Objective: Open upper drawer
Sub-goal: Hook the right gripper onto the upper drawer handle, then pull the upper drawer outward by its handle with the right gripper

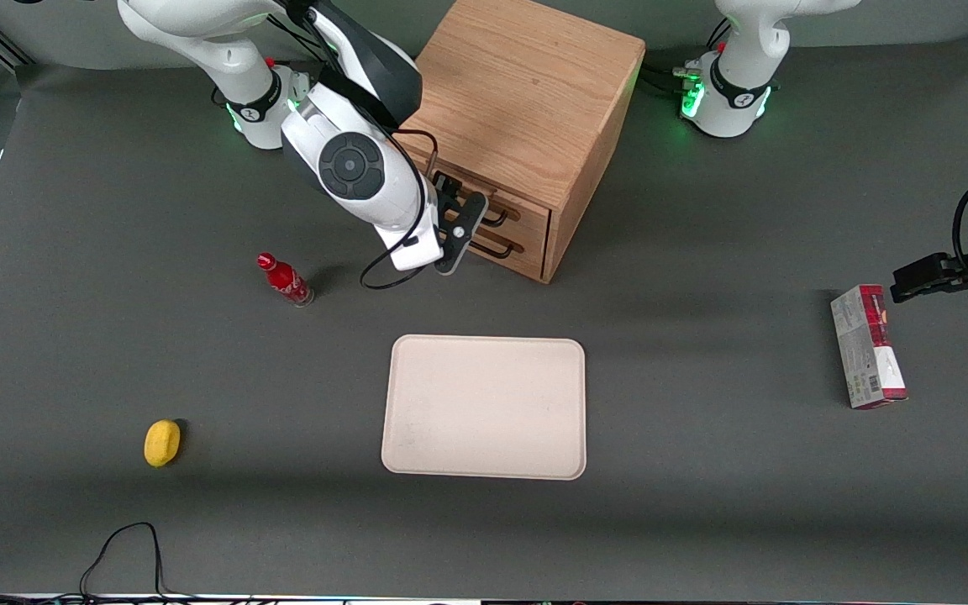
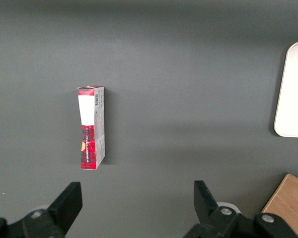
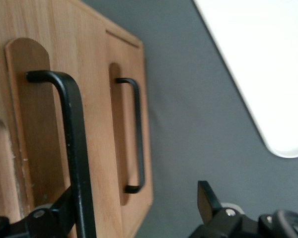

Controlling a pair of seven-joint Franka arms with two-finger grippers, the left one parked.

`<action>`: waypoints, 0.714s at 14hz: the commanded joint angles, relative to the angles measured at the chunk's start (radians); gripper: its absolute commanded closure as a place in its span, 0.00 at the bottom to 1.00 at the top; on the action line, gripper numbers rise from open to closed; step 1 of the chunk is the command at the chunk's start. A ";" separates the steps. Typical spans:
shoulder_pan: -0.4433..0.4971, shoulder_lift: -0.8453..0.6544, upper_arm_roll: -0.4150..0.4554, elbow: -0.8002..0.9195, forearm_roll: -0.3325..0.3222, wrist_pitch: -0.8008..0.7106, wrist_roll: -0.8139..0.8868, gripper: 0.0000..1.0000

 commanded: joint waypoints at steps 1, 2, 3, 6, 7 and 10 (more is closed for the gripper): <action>-0.023 0.091 -0.005 0.110 -0.080 0.001 0.012 0.00; -0.032 0.110 -0.006 0.138 -0.101 -0.001 0.007 0.00; -0.040 0.128 -0.010 0.164 -0.123 -0.001 0.007 0.00; -0.041 0.150 -0.077 0.231 -0.143 -0.007 0.009 0.00; -0.041 0.159 -0.103 0.250 -0.145 -0.007 0.009 0.00; -0.041 0.169 -0.131 0.290 -0.145 -0.007 0.009 0.00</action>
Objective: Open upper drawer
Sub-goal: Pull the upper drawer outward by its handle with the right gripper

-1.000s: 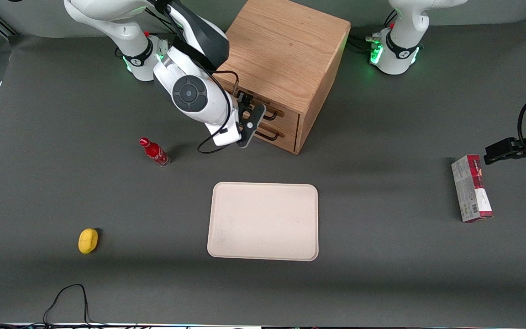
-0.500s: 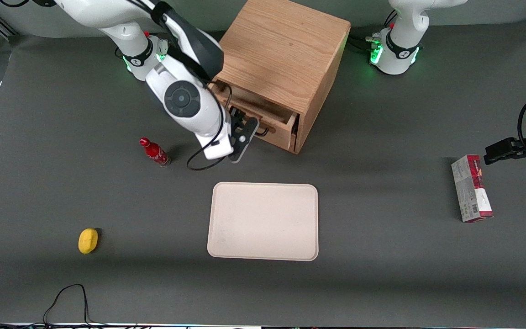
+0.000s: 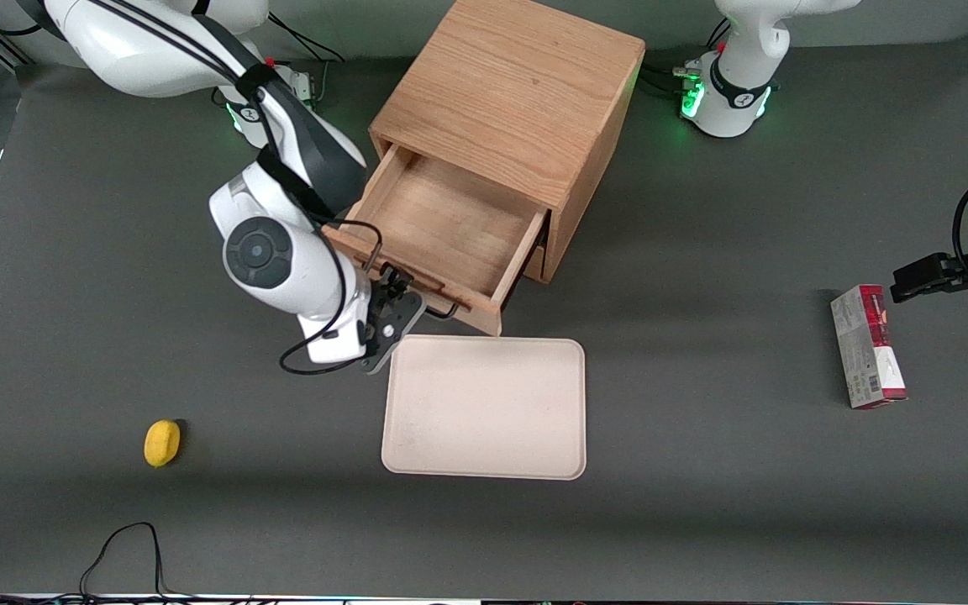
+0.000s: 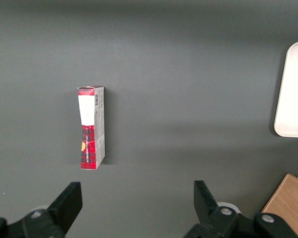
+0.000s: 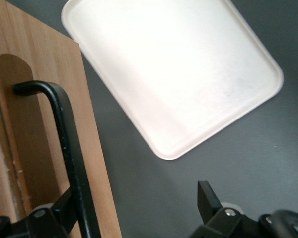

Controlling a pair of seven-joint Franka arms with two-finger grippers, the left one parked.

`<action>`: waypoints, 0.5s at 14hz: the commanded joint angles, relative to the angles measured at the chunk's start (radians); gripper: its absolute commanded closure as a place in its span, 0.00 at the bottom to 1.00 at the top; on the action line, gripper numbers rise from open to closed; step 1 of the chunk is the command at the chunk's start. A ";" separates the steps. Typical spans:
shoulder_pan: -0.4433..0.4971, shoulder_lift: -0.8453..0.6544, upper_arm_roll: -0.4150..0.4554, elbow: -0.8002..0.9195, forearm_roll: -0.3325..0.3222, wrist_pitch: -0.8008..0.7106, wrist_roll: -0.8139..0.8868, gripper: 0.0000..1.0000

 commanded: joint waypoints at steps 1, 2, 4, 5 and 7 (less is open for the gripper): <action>0.009 0.031 -0.015 0.072 -0.028 -0.013 0.009 0.00; 0.009 0.034 -0.037 0.081 -0.028 -0.013 0.009 0.00; 0.009 0.038 -0.047 0.084 -0.028 -0.013 -0.027 0.00; 0.008 0.038 -0.050 0.084 -0.028 -0.013 -0.058 0.00; 0.008 0.036 -0.062 0.089 -0.026 -0.013 -0.066 0.00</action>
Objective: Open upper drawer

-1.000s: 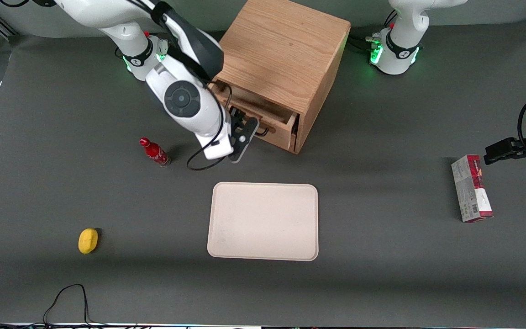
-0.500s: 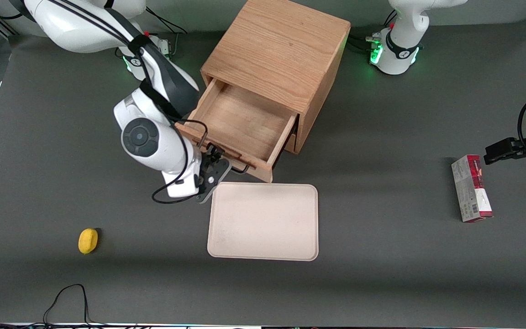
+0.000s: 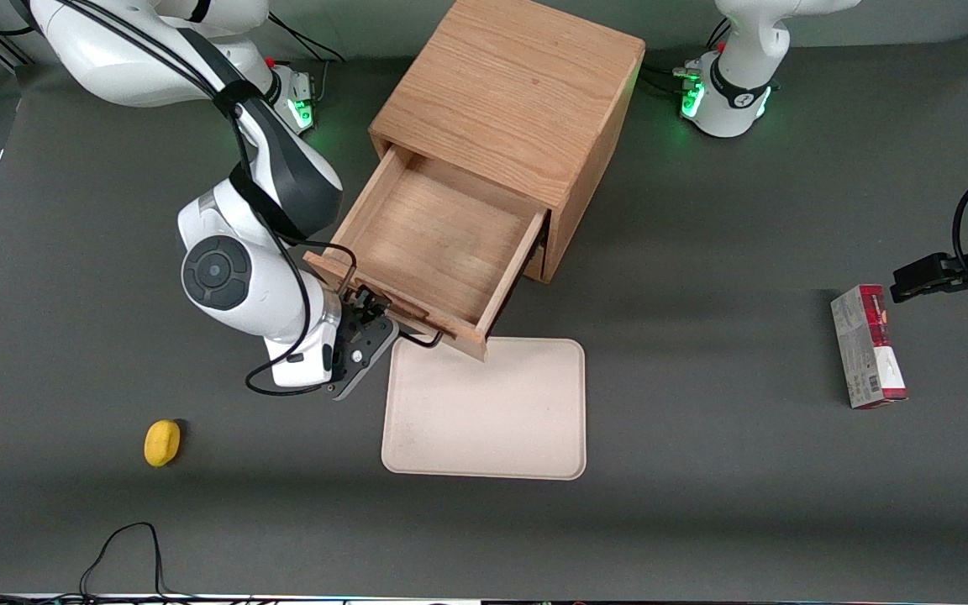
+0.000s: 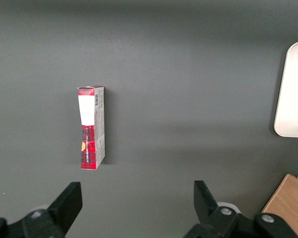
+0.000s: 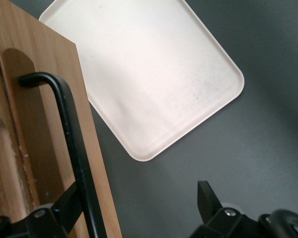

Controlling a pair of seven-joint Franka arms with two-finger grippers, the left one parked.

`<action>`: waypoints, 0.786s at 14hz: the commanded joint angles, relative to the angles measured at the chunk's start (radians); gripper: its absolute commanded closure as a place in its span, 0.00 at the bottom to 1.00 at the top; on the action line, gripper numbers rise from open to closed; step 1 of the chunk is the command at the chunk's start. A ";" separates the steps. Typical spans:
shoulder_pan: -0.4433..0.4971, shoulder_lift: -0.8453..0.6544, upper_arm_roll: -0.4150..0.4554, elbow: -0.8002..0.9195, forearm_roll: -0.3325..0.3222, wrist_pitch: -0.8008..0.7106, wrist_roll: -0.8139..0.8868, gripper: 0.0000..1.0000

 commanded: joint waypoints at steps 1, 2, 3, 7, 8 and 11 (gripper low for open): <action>0.009 0.022 -0.011 0.052 -0.027 -0.012 -0.023 0.00; 0.009 0.021 -0.011 0.055 -0.027 -0.012 -0.014 0.00; 0.009 0.012 -0.012 0.072 -0.030 -0.012 -0.013 0.00; -0.006 -0.002 -0.015 0.205 -0.061 -0.073 -0.008 0.00; -0.023 -0.034 -0.040 0.208 -0.012 -0.065 -0.010 0.00; -0.021 -0.143 -0.184 0.201 0.135 -0.119 0.064 0.00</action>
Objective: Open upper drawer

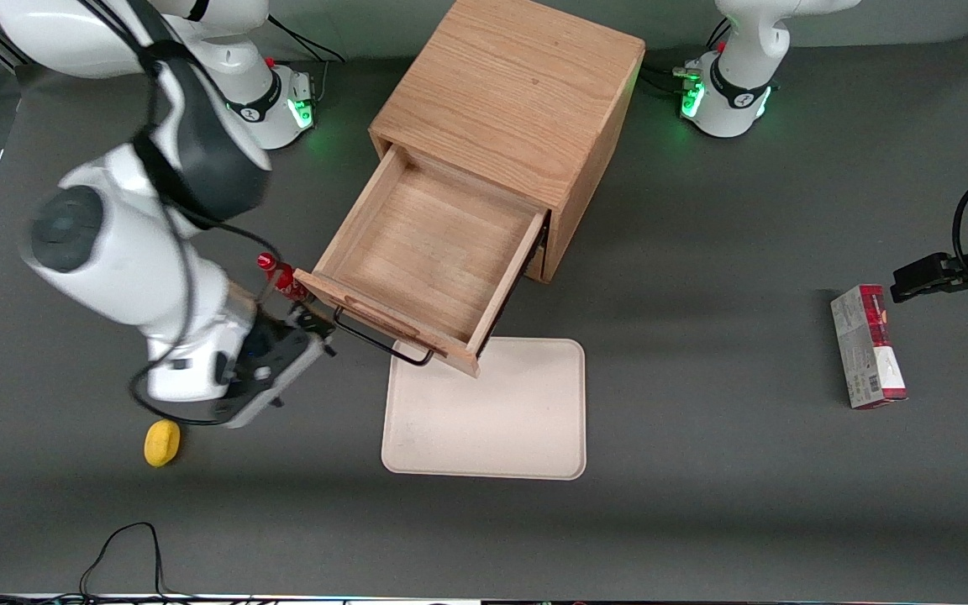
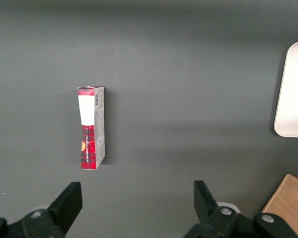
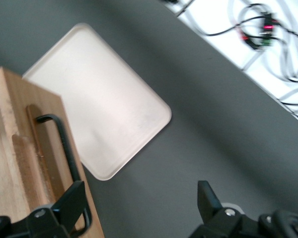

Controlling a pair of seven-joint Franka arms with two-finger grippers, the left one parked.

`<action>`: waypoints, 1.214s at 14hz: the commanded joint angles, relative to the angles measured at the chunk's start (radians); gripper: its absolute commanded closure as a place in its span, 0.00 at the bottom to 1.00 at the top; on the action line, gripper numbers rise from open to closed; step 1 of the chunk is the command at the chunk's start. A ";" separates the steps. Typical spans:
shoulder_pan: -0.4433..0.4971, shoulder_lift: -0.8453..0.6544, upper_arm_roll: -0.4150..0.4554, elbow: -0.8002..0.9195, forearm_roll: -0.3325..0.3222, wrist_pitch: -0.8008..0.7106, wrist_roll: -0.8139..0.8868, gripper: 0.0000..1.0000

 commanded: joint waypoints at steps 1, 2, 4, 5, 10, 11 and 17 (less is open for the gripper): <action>0.002 -0.129 -0.117 -0.043 0.093 -0.143 0.089 0.00; 0.004 -0.170 -0.139 -0.078 0.094 -0.180 0.158 0.00; 0.004 -0.307 -0.176 -0.228 0.084 -0.196 0.281 0.00; 0.004 -0.383 -0.200 -0.324 0.084 -0.189 0.323 0.00; 0.001 -0.672 -0.259 -0.648 0.087 -0.179 0.539 0.00; 0.001 -0.715 -0.282 -0.704 0.089 -0.159 0.535 0.00; -0.002 -0.723 -0.335 -0.716 0.083 -0.169 0.475 0.00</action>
